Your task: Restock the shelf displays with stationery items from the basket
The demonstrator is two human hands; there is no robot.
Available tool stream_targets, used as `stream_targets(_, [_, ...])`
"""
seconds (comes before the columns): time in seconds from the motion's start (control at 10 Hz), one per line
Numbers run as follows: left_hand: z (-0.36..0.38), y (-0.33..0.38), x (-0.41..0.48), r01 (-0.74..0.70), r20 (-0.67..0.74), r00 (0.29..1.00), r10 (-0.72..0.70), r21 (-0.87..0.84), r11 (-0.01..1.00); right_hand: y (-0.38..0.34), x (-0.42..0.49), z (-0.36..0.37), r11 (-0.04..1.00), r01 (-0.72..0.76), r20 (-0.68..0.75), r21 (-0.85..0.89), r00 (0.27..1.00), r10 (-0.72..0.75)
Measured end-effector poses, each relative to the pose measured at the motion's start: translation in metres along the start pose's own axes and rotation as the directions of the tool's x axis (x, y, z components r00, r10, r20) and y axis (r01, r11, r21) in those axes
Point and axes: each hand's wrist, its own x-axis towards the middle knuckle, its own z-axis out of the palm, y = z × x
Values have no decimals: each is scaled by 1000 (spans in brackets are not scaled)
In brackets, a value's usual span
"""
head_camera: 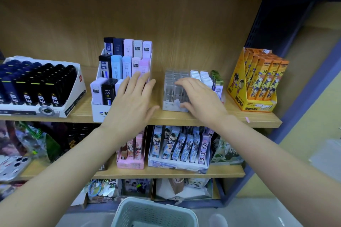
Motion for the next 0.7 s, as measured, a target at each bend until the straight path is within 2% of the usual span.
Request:
stream_targets(0.1, [4,-14,-10,-100,80,992,93,76,992,6,2,4,1000,-2,-4,25,1000,2])
stream_targets(0.2, [4,-20,-6,-131,106,987,119,112,985,6,-1,7,999,23,-17,-24,1000,-24])
stream_targets(0.3, [7,-21,3,-139,137,983,122,118,983,9,-13,8,988,-36,-104,-147,994,21])
stream_targets(0.4, [15,-20,12,-130,140,984,111,133,983,18,-27,1,960,-185,-97,-209,981,167])
stream_targets(0.5, [19,-17,19,-120,164,982,99,129,984,33,-36,-10,945,-257,2,-201,965,262])
stream_targets(0.6, [19,-16,23,-127,178,978,105,117,985,48,-34,-16,954,-275,55,-118,958,283])
stream_targets(0.7, [22,-18,22,-129,165,980,109,113,985,53,-29,-19,955,-276,95,-108,953,286])
